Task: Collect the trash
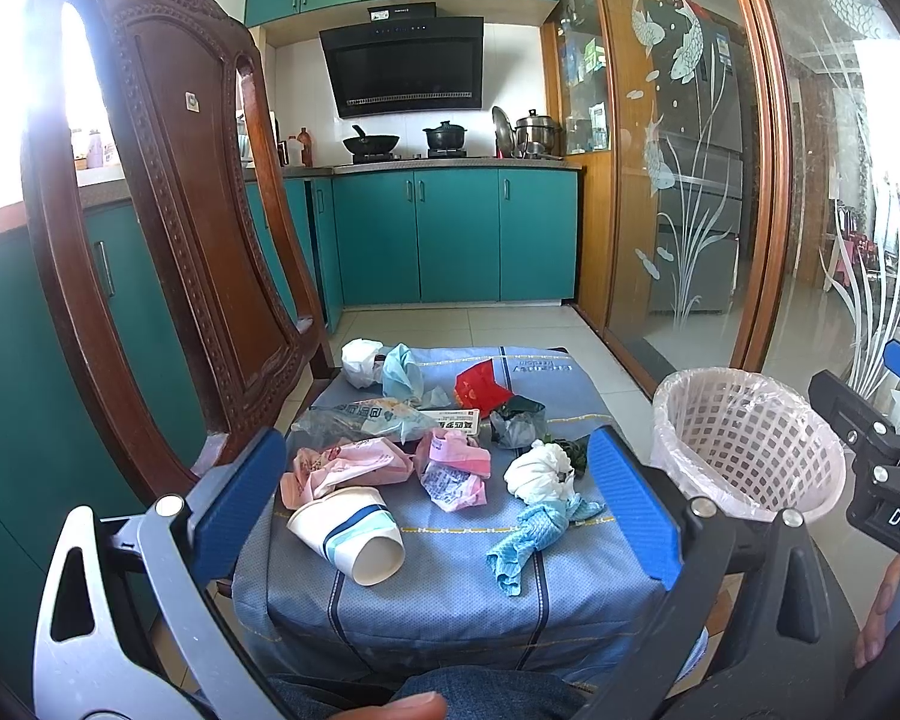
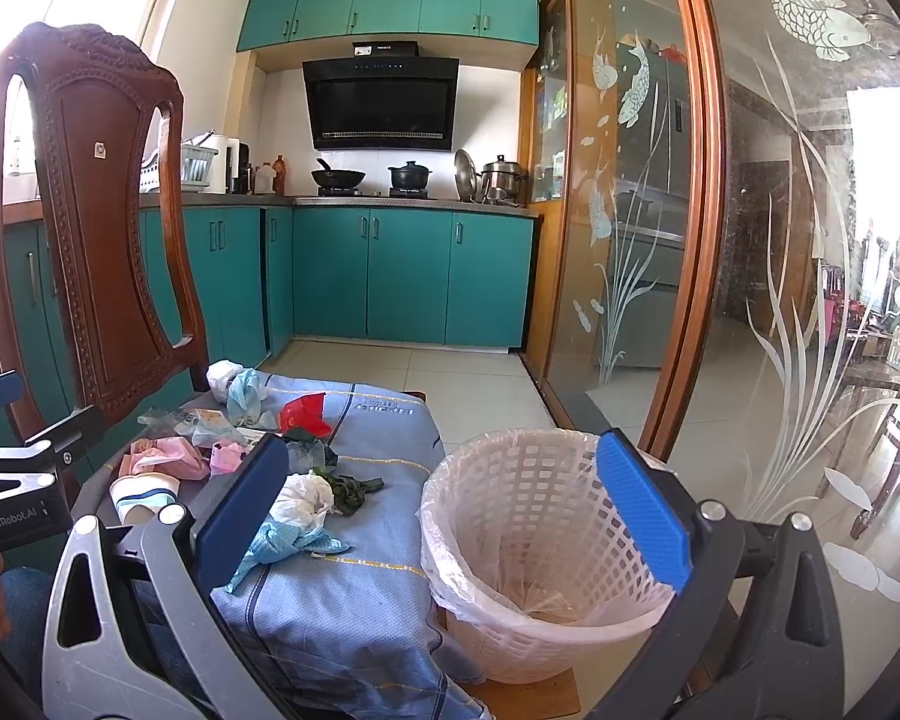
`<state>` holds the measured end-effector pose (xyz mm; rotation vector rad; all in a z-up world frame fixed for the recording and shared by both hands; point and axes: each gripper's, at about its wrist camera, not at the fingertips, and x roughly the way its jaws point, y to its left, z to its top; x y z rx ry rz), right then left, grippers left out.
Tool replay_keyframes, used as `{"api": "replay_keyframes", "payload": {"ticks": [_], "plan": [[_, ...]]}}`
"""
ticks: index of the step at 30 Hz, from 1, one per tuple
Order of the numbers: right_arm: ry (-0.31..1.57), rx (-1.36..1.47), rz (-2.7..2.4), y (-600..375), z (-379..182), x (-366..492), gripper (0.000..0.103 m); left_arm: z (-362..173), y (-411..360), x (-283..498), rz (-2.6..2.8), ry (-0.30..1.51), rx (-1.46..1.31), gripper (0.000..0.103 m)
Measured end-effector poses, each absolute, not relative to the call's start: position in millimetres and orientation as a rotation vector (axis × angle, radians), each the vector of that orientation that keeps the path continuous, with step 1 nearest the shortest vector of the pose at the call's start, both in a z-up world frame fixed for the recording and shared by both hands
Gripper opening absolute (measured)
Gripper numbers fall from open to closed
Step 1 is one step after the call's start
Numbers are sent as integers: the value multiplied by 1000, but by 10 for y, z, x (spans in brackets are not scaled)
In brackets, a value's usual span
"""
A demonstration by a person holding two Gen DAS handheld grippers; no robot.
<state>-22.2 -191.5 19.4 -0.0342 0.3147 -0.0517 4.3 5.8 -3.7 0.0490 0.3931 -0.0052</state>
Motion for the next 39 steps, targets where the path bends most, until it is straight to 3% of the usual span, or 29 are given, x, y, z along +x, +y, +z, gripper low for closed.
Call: {"api": "replay_keyframes", "payload": {"ticks": [39], "plan": [[316, -34, -66, -1937, 161, -234, 100, -77, 72, 36, -3, 403, 54, 100]]}}
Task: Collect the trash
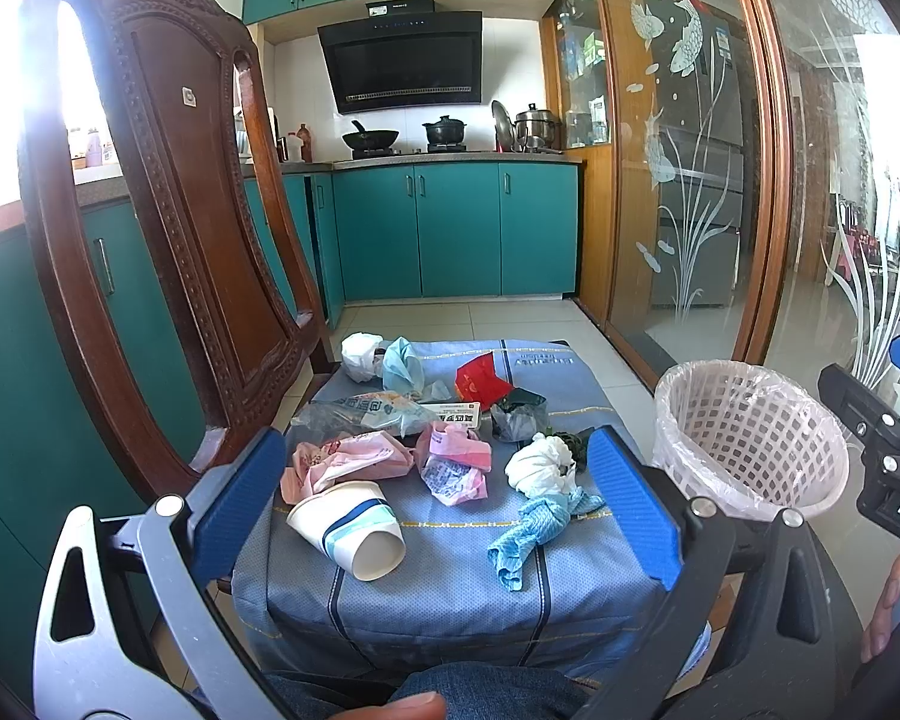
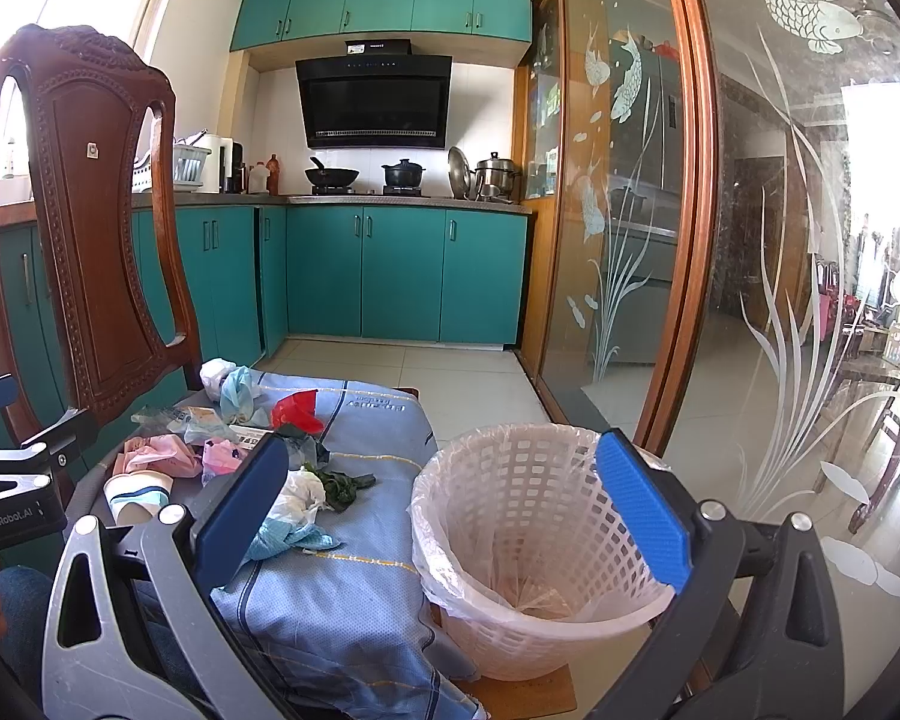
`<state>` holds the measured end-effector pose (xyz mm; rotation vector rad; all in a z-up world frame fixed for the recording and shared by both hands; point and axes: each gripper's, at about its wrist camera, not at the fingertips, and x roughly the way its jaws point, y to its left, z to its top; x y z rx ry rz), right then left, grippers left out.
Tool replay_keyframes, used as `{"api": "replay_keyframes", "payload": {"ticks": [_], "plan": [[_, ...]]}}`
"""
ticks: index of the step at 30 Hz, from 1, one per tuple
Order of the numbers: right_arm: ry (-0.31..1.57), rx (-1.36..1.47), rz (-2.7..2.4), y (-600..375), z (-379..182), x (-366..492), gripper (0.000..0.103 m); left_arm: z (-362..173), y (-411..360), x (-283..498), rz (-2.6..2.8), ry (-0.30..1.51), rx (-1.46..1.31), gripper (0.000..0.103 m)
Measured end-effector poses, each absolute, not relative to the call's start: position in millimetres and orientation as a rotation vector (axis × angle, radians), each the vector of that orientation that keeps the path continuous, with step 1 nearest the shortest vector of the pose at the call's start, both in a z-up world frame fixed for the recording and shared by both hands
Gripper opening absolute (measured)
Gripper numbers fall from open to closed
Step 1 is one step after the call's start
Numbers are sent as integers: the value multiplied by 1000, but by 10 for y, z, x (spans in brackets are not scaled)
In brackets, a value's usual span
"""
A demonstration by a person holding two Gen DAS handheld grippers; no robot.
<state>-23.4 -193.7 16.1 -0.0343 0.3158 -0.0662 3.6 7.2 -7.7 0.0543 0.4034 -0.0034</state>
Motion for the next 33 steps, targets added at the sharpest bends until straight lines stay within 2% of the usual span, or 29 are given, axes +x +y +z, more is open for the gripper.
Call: {"api": "replay_keyframes", "payload": {"ticks": [33], "plan": [[313, -31, -70, -1955, 149, -248, 100, -74, 70, 32, -4, 406, 57, 100]]}}
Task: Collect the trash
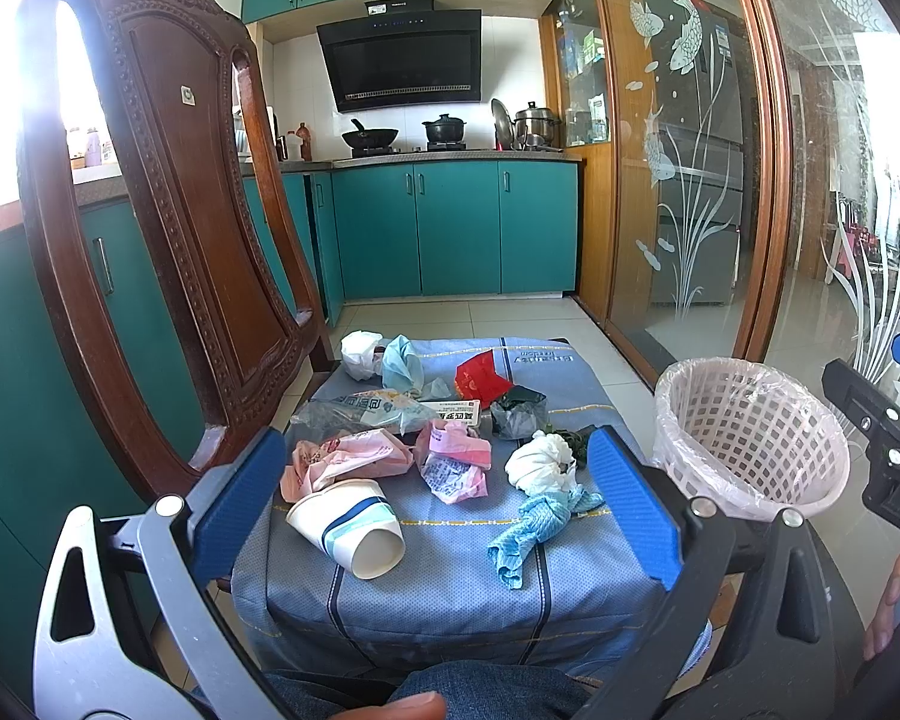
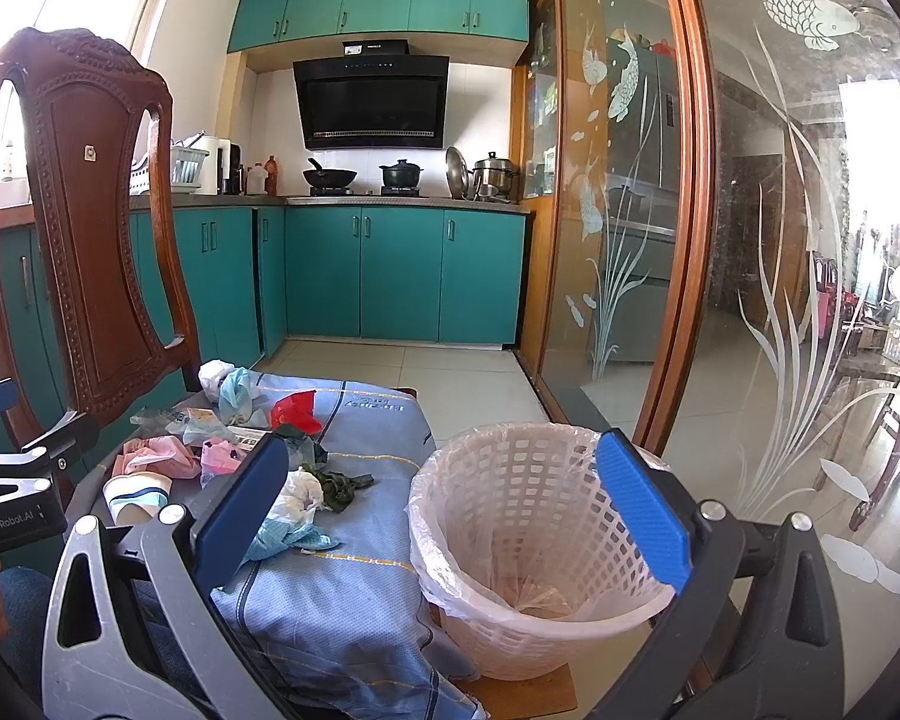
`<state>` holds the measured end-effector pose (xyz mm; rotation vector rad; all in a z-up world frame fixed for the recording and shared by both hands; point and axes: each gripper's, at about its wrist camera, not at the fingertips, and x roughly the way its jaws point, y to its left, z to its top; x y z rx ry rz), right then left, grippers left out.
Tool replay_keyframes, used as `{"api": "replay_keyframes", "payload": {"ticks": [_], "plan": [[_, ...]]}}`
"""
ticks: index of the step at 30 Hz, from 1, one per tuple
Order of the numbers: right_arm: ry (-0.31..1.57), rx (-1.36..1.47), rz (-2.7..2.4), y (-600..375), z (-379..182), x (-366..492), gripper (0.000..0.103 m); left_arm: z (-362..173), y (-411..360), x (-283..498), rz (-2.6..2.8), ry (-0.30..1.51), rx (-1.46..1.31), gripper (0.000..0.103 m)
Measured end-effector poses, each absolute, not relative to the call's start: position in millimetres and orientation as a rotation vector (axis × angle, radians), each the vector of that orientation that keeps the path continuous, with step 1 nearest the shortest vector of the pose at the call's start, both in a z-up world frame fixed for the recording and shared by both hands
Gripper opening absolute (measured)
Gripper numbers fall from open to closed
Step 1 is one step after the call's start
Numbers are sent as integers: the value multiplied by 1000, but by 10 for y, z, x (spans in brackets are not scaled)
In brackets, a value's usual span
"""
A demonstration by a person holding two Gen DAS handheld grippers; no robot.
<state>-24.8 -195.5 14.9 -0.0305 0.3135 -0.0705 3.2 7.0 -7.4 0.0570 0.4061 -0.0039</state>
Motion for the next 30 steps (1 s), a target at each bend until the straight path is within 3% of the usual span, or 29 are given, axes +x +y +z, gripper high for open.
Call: {"api": "replay_keyframes", "payload": {"ticks": [22, 27, 30], "plan": [[374, -27, -8, -1797, 12, -14, 100, -390, 482, 184, 114, 534, 63, 100], [454, -25, 104, -1572, -146, 300, 100, -581, 798, 263, 129, 633, -9, 72], [521, -14, 183, -1411, -307, 540, 93, -704, 957, 338, 119, 687, -78, 64]]}}
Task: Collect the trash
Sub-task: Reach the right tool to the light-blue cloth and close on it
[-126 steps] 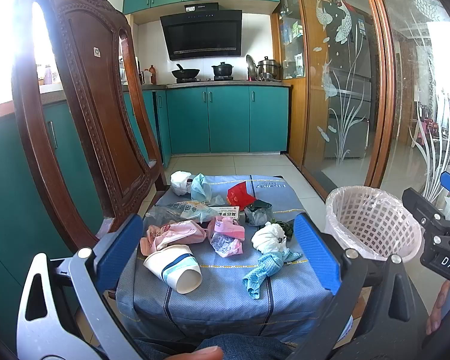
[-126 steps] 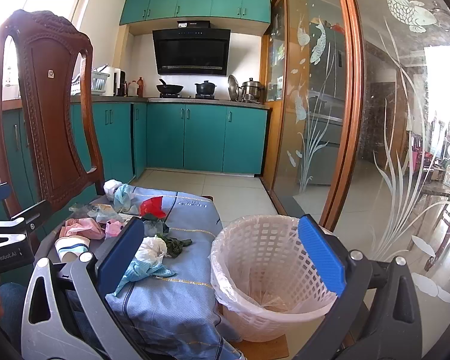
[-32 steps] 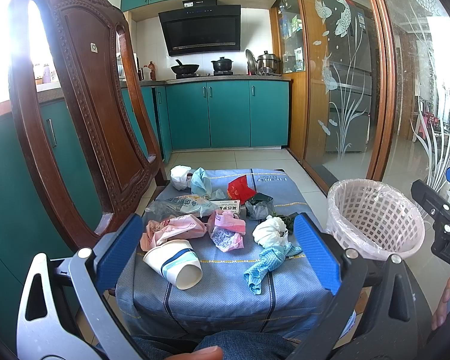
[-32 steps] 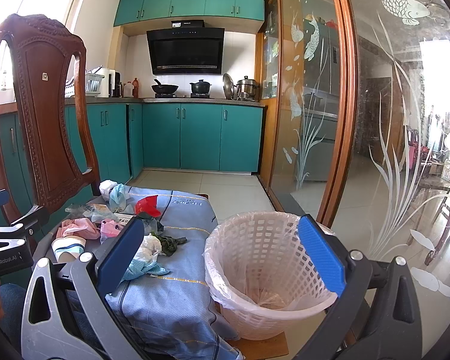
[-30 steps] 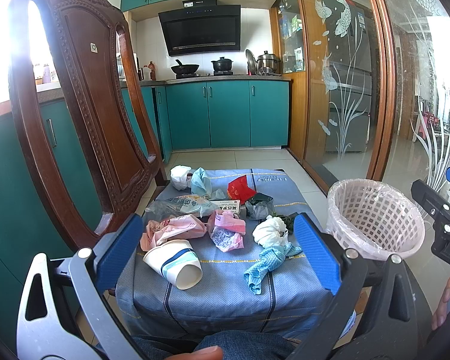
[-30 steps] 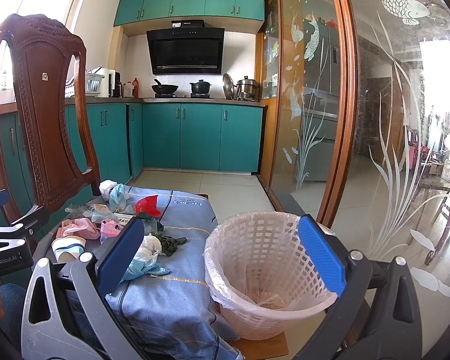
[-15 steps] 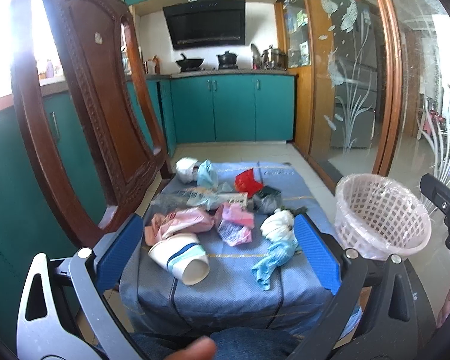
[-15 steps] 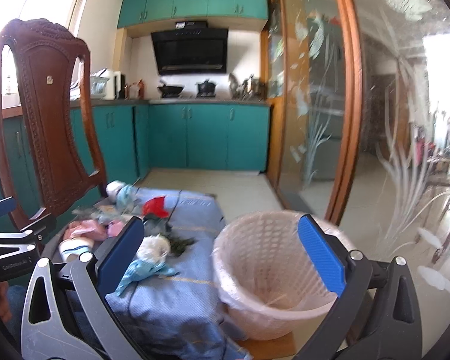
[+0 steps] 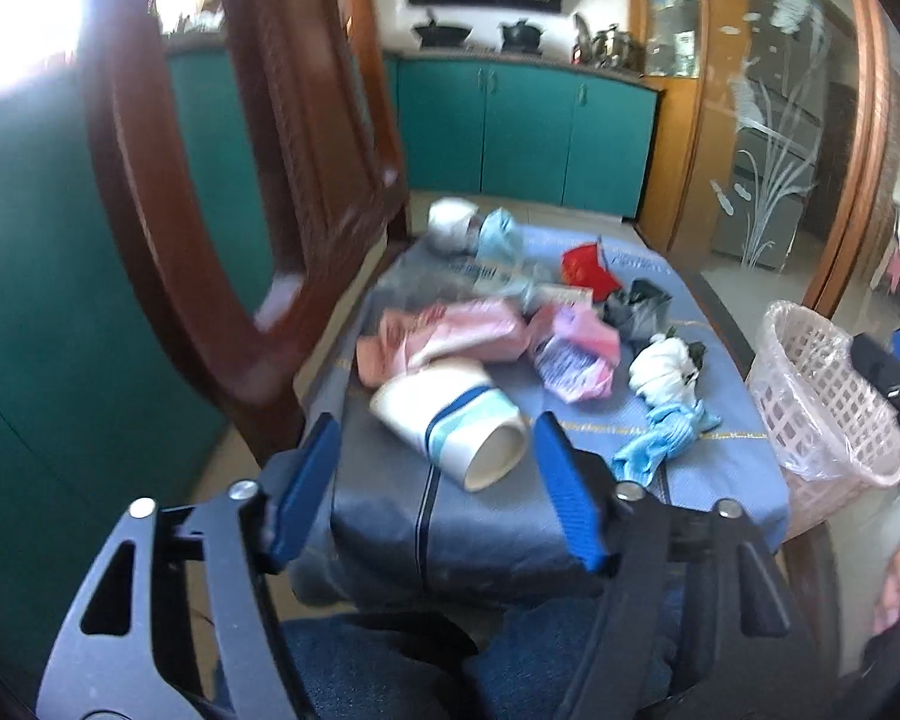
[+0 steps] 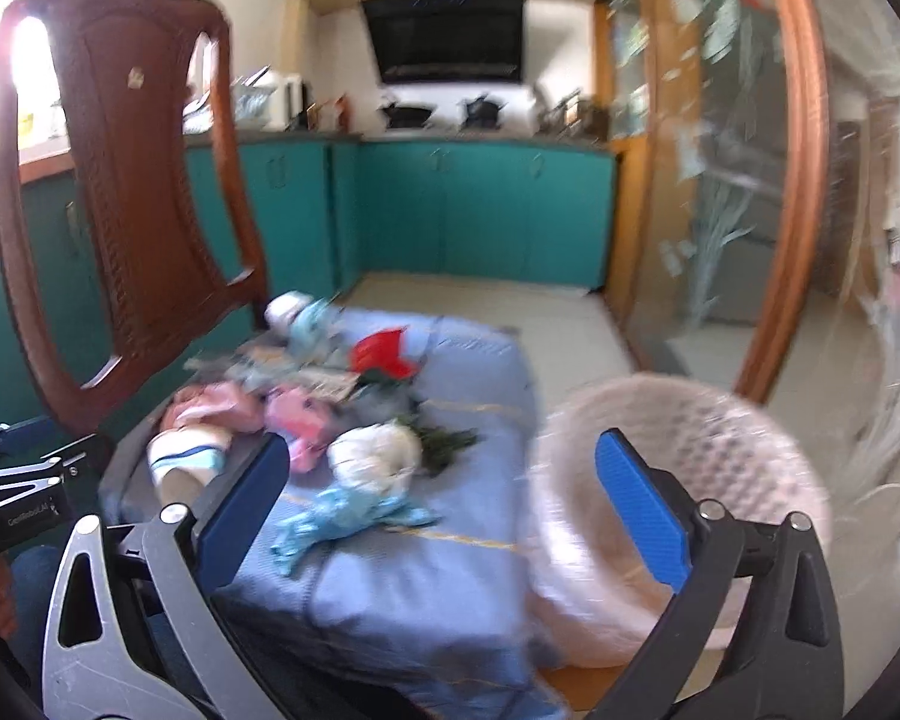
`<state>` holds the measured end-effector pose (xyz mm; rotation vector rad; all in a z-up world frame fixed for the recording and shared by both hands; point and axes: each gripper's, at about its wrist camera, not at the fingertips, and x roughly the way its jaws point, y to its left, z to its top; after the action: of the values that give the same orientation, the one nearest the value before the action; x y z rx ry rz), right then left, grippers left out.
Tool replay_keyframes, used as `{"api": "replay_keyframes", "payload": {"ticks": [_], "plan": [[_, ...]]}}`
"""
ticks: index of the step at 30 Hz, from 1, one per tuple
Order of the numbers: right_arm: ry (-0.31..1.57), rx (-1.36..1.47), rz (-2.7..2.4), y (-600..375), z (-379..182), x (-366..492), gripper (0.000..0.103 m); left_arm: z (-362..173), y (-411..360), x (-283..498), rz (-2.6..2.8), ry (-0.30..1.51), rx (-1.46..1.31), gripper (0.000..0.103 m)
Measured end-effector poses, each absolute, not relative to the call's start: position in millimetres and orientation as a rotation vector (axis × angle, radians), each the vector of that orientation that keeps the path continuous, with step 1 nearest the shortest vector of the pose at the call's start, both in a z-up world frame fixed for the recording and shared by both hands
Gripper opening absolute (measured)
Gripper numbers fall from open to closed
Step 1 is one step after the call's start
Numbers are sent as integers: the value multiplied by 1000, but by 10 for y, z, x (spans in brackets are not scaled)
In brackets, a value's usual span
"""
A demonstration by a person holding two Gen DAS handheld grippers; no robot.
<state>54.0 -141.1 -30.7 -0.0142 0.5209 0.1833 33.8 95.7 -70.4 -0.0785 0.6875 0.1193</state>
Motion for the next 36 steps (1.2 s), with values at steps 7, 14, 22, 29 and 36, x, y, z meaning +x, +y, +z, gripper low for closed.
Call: {"api": "replay_keyframes", "payload": {"ticks": [7, 14, 22, 29, 36], "plan": [[722, 12, 285, -1078, -787, 1108, 70, -930, 1050, 586, 125, 766, -112, 64], [860, 62, 286, -1040, -1248, 1348, 70, -1032, 940, 902, 121, 801, -78, 80], [899, 30, 326, -970, -1448, 1403, 49, -1119, 758, 1074, 103, 824, -25, 87], [898, 49, 318, -1084, -1410, 1334, 40, -1210, 733, 1215, 71, 870, -39, 93], [908, 73, 293, -1240, -1413, 1258, 40, -1472, 781, 1468, 46, 963, -93, 79]]}}
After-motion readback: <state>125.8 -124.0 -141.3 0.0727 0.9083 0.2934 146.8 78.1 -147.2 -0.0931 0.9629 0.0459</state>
